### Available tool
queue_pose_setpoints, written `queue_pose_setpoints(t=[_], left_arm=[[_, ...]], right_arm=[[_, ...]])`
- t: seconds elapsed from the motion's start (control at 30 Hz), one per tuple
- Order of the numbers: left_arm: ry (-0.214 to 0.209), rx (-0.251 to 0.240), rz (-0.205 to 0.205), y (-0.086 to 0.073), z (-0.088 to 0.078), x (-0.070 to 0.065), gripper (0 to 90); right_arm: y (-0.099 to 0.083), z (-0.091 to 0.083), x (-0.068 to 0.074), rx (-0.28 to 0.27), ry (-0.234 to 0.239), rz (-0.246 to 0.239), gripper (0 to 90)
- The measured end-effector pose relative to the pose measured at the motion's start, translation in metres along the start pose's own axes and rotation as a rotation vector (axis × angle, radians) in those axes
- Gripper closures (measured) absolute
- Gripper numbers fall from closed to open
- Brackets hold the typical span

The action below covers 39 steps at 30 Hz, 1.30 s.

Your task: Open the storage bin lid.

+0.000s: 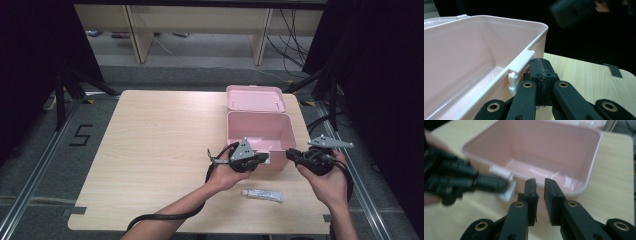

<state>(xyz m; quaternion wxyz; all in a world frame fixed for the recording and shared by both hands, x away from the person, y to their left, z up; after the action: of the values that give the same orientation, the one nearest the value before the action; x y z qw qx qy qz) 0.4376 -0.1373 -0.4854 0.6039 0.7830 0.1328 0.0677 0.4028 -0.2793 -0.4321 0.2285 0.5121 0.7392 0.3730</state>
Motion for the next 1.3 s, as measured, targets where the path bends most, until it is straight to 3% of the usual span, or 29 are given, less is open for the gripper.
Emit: queue_pose_setpoints(t=[0.03,0.13,0.17,0.3,0.37,0.43,0.47,0.5,0.53,0.6,0.7,0.77,0.83,0.87,0.9,1.0,1.13,1.3], left_arm=[[0.000,0.000,0.001,0.000,0.000,0.000,89.8],[-0.004,-0.005,-0.015,0.001,0.000,0.001,89.7],[-0.005,-0.005,-0.012,0.001,0.000,0.001,89.7],[-0.002,-0.004,-0.008,0.001,0.000,0.001,89.7],[-0.001,-0.006,-0.002,0.001,0.000,0.001,89.6],[0.003,-0.019,0.004,0.002,0.000,0.000,89.6],[0.000,-0.019,0.008,0.003,0.000,0.000,89.5],[-0.003,-0.022,0.007,0.003,0.000,-0.001,89.5],[-0.007,-0.025,0.010,0.004,0.000,-0.002,89.5],[-0.011,-0.034,0.010,0.006,-0.002,-0.004,89.5],[-0.011,-0.044,0.012,0.010,-0.006,-0.005,89.4],[-0.008,-0.045,0.014,0.012,-0.010,-0.006,88.9],[-0.005,-0.043,0.024,0.014,-0.017,-0.006,87.5],[-0.002,-0.044,0.023,0.015,-0.021,-0.006,86.3],[0.000,-0.042,0.023,0.016,-0.026,-0.006,85.1],[0.015,-0.051,-0.002,0.018,-0.043,-0.003,78.7],[0.049,-0.056,-0.021,0.015,-0.071,0.008,74.2],[0.095,-0.051,-0.037,0.013,-0.098,0.022,67.1]], right_arm=[[-0.005,-0.001,-0.002,0.008,-0.003,-0.038,80.1],[-0.026,-0.002,0.001,0.088,0.032,-0.065,78.8],[-0.032,-0.002,0.005,0.114,0.050,-0.038,78.8],[-0.050,0.002,0.009,0.181,0.067,-0.025,77.3],[-0.056,0.008,0.008,0.202,0.075,-0.052,75.5],[-0.059,0.014,0.008,0.186,0.082,-0.064,74.4],[-0.062,0.013,0.008,0.227,0.085,-0.078,73.8],[-0.063,0.014,0.008,0.223,0.088,-0.100,73.4],[-0.064,0.020,0.010,0.178,0.098,-0.088,73.0],[-0.070,0.015,0.015,0.268,0.096,-0.044,72.5],[-0.071,0.015,0.019,0.268,0.100,-0.030,72.1],[-0.071,0.015,0.015,0.281,0.102,-0.090,71.3],[-0.073,0.015,0.020,0.304,0.111,-0.055,70.2],[-0.073,0.019,0.021,0.278,0.116,-0.064,69.8],[-0.073,0.016,0.022,0.310,0.122,-0.079,69.4],[-0.074,0.019,0.023,0.302,0.147,-0.141,67.5],[-0.076,0.021,0.026,0.317,0.166,-0.153,65.3],[-0.077,0.023,0.024,0.301,0.175,-0.212,63.6]])
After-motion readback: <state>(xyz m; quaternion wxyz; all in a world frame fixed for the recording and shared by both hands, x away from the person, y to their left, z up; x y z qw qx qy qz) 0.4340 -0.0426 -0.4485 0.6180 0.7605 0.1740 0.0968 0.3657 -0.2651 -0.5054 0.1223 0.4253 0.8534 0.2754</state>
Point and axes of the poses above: each handheld gripper's, and its own axes: z roughly forward along the jaws, y roughly out of its top, x roughly to its left, the point moved 7 cm from there along z, roughly forward along the jaws, and after that the axes turned 6 degrees about -y, right-handed, at the moved point
